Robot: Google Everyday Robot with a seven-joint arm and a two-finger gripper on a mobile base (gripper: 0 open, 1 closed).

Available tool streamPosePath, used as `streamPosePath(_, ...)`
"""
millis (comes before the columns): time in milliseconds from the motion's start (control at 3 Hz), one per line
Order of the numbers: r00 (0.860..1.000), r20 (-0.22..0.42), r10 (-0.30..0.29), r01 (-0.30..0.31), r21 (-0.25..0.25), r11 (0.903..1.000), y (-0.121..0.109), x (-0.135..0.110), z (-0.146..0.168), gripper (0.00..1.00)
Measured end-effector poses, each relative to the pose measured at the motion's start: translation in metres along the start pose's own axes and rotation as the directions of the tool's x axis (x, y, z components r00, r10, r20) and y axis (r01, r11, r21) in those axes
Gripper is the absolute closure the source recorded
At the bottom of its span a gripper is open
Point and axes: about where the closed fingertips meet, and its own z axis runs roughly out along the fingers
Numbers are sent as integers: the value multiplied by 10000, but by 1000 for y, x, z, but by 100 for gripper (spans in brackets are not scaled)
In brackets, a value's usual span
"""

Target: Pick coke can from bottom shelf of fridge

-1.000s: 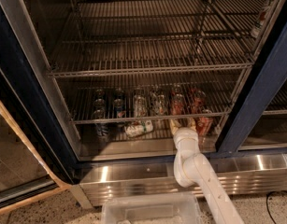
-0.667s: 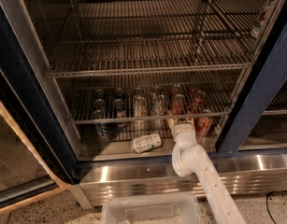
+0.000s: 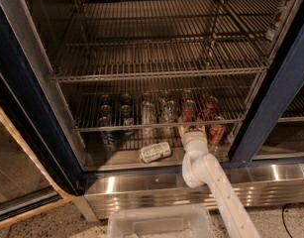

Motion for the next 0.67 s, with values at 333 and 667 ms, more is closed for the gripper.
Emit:
streamPosePath(333,10000,0,0,0,0,10000,0,0,0,37)
streamPosePath(667,9994,-237,249,-243,254,9994,-5,5,30,32)
